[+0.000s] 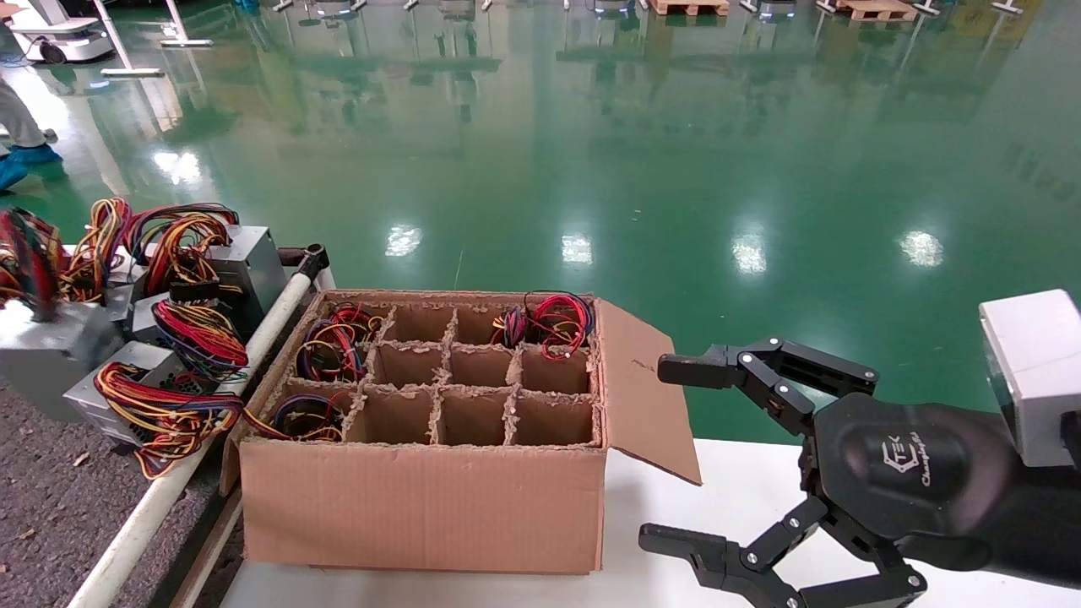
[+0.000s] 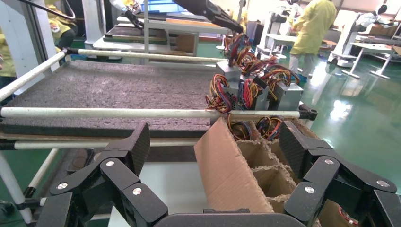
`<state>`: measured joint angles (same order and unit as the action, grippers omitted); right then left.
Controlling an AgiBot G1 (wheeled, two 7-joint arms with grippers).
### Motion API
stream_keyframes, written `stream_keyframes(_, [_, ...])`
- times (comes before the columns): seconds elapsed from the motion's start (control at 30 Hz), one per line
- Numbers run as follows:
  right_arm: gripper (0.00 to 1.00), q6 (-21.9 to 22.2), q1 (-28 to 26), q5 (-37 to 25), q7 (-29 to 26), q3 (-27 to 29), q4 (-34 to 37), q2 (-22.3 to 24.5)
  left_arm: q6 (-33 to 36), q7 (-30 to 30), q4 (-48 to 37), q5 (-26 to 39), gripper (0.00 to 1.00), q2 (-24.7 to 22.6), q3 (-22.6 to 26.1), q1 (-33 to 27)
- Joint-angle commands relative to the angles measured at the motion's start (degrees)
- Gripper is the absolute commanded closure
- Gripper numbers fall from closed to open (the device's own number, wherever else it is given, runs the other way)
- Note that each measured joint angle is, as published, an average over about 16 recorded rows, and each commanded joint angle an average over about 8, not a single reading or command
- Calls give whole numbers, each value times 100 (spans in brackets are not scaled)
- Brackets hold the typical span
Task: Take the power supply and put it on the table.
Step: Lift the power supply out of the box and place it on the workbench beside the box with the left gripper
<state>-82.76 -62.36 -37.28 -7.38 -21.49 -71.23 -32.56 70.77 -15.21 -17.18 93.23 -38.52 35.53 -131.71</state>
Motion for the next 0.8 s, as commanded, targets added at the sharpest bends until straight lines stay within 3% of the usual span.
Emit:
stream_keyframes(0.03, [0, 0, 0, 0, 0, 0, 0, 0, -38, -112, -154, -36, 100, -54, -35, 58])
stream_keyframes(0.57, [0, 0, 0, 0, 0, 0, 0, 0, -210, -860, -1078, -60, 99, -202, -21, -105])
stream_keyframes(0.63, [0, 0, 0, 0, 0, 0, 0, 0, -209, -928, -1140, -66, 86, -215, -21, -139])
stream_keyframes(0.8, [0, 1, 1, 1, 0, 0, 1, 0, -209, -1047, -1286, -74, 24, -248, -26, -193])
